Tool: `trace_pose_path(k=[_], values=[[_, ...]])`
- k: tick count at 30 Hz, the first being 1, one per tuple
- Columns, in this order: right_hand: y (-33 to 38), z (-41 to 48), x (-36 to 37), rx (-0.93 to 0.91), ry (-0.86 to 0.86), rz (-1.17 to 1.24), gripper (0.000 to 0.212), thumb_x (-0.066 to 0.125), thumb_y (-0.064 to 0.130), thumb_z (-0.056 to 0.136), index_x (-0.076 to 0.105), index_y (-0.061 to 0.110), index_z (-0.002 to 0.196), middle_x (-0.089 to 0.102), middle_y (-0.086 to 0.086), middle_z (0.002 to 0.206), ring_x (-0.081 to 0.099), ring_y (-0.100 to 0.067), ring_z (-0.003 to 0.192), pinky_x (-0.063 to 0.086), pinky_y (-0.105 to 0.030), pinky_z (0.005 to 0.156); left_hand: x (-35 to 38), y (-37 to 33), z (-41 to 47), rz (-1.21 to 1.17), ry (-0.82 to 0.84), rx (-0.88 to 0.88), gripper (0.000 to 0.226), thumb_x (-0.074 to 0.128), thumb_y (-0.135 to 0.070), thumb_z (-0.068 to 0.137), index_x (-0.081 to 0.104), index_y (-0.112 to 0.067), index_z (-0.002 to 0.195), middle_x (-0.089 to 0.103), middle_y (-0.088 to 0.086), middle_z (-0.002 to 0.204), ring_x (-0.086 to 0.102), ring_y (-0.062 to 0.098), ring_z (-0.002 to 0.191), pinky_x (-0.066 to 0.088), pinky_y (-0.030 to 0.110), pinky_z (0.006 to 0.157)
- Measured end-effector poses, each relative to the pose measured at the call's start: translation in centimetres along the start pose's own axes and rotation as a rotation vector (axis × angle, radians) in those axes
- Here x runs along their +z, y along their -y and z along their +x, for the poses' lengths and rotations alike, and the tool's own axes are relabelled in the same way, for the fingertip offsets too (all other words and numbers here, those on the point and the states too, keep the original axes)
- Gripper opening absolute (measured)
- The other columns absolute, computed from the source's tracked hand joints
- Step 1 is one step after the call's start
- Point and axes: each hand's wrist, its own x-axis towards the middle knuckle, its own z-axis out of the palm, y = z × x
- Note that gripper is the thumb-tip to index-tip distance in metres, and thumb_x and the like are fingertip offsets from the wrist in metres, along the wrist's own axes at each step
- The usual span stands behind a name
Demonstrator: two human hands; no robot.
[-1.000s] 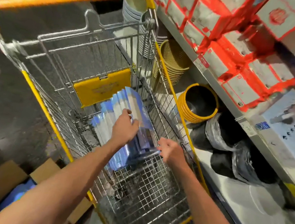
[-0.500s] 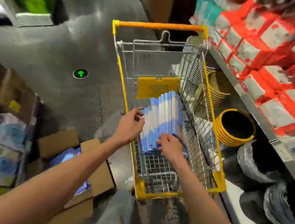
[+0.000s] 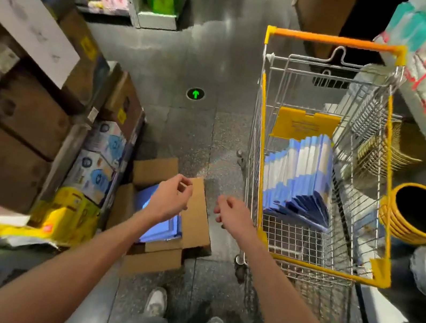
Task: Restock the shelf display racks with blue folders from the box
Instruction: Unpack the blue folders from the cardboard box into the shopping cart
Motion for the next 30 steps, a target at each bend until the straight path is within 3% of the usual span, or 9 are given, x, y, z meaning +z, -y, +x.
trace_pose_path(k=[3,5,8,15,17,20,23,27,30], values=[[0.3,0.5,3.7,0.015,0.070,-0.026,0.036,0.042,0.035,0.104,0.063,0.006,0.107,0.070,-0.014,0.100,0.066,-0.028,0.085,0.053,-0.045,0.081,-2.3,3.6,-0.8,-0.014,-0.026,-0.087,0.013,0.053,-0.031,0.103,0.057,-0.020,0.109,0.068,-0.001,0.102,0.071,0.015,0.076,0.048,0.020,0.055],[0.4,0.7,5.9,0.002,0.104,-0.058,0.038,0.042,0.035,0.103,0.063,0.005,0.109,0.069,-0.015,0.104,0.066,-0.030,0.093,0.051,-0.047,0.086,-3.4,5.7,-1.1,-0.031,-0.036,-0.123,0.013,0.052,-0.033,0.103,0.058,-0.023,0.109,0.068,-0.005,0.100,0.071,0.013,0.075,0.053,0.027,0.058],[1.2,1.4,10.1,0.015,0.158,-0.072,0.045,0.042,0.034,0.103,0.059,-0.007,0.112,0.065,-0.027,0.107,0.059,-0.028,0.082,0.047,-0.041,0.075,-5.3,9.7,-1.1,-0.069,-0.043,-0.186,0.015,0.052,-0.034,0.103,0.058,-0.022,0.108,0.067,-0.007,0.097,0.071,0.013,0.071,0.061,0.041,0.072],[3.2,4.9,19.9,0.089,0.227,-0.236,0.058,0.036,0.045,0.103,0.062,-0.005,0.112,0.065,-0.026,0.110,0.064,-0.043,0.099,0.052,-0.046,0.084,-9.7,19.3,1.9,-0.149,0.010,-0.256,0.015,0.051,-0.033,0.104,0.057,-0.020,0.108,0.069,0.001,0.098,0.071,0.017,0.067,0.061,0.044,0.071],[4.0,6.2,22.8,0.139,0.203,-0.238,0.054,0.037,0.045,0.102,0.064,-0.001,0.100,0.068,-0.023,0.102,0.064,-0.040,0.095,0.051,-0.050,0.087,-10.9,21.9,3.6,-0.179,0.030,-0.268,0.017,0.051,-0.034,0.104,0.057,-0.019,0.110,0.069,0.002,0.099,0.071,0.019,0.068,0.061,0.046,0.072],[4.3,8.5,27.7,0.241,0.188,-0.228,0.041,0.039,0.040,0.103,0.057,0.008,0.084,0.067,-0.016,0.089,0.062,-0.032,0.079,0.049,-0.044,0.075,-12.6,25.8,6.3,-0.194,0.076,-0.293,0.015,0.052,-0.033,0.102,0.057,-0.020,0.107,0.071,0.002,0.097,0.072,0.020,0.066,0.061,0.047,0.073],[4.8,10.6,32.0,0.346,0.174,-0.164,0.036,0.042,0.038,0.105,0.058,0.006,0.095,0.063,-0.011,0.085,0.057,-0.023,0.073,0.044,-0.037,0.071,-13.8,29.7,9.1,-0.193,0.123,-0.334,0.013,0.053,-0.034,0.101,0.058,-0.023,0.104,0.072,0.003,0.096,0.073,0.021,0.070,0.061,0.047,0.075],[4.8,13.0,34.3,0.391,0.133,-0.107,0.049,0.044,0.033,0.105,0.058,-0.015,0.105,0.057,-0.013,0.081,0.054,-0.026,0.075,0.043,-0.036,0.071,-14.1,33.0,11.8,-0.192,0.192,-0.380,0.019,0.053,-0.035,0.100,0.060,-0.019,0.109,0.074,0.003,0.092,0.072,0.023,0.069,0.061,0.047,0.075],[3.3,15.8,35.1,0.432,0.104,-0.094,0.044,0.045,0.037,0.104,0.060,-0.003,0.094,0.059,-0.011,0.080,0.056,-0.025,0.076,0.045,-0.036,0.072,-13.3,35.0,13.9,-0.232,0.227,-0.429,0.021,0.053,-0.037,0.099,0.061,-0.021,0.110,0.074,0.002,0.095,0.073,0.024,0.076,0.062,0.048,0.075]])
